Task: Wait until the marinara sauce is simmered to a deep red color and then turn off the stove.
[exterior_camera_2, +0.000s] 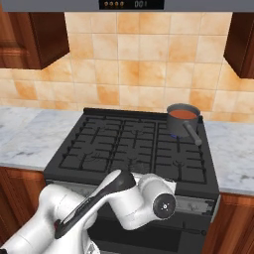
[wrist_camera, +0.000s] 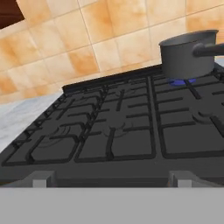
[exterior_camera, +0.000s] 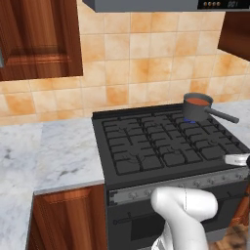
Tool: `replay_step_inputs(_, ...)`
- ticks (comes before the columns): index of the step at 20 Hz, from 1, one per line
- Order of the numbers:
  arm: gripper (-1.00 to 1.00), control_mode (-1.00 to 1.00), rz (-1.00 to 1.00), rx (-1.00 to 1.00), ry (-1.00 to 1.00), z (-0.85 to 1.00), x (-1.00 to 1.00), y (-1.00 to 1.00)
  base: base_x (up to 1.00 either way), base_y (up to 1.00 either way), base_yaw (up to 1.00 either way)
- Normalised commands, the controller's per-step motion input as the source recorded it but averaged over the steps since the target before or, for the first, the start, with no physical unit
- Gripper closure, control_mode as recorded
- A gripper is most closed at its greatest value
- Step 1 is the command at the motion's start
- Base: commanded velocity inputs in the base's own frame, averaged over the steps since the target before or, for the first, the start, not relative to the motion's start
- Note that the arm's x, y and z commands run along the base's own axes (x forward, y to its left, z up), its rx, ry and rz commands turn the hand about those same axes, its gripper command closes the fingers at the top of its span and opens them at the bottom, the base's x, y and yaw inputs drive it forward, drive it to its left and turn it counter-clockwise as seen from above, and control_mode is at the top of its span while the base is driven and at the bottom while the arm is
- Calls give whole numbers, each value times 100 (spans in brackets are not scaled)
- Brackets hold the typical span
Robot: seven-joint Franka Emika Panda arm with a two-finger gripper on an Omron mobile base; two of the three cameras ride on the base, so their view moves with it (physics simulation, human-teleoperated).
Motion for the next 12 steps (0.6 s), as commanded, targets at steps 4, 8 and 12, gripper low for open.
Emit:
replay_step_inputs(4, -100, -100, -5, 0, 0, -50, -1, -33, 0, 0, 0)
replay_step_inputs(8, -100, -100, -4, 0, 0, -50, -5, -44, 0, 0, 0)
replay_step_inputs(12, -100, -100, -1, 0, -1, -50, -5, -51, 0, 0, 0)
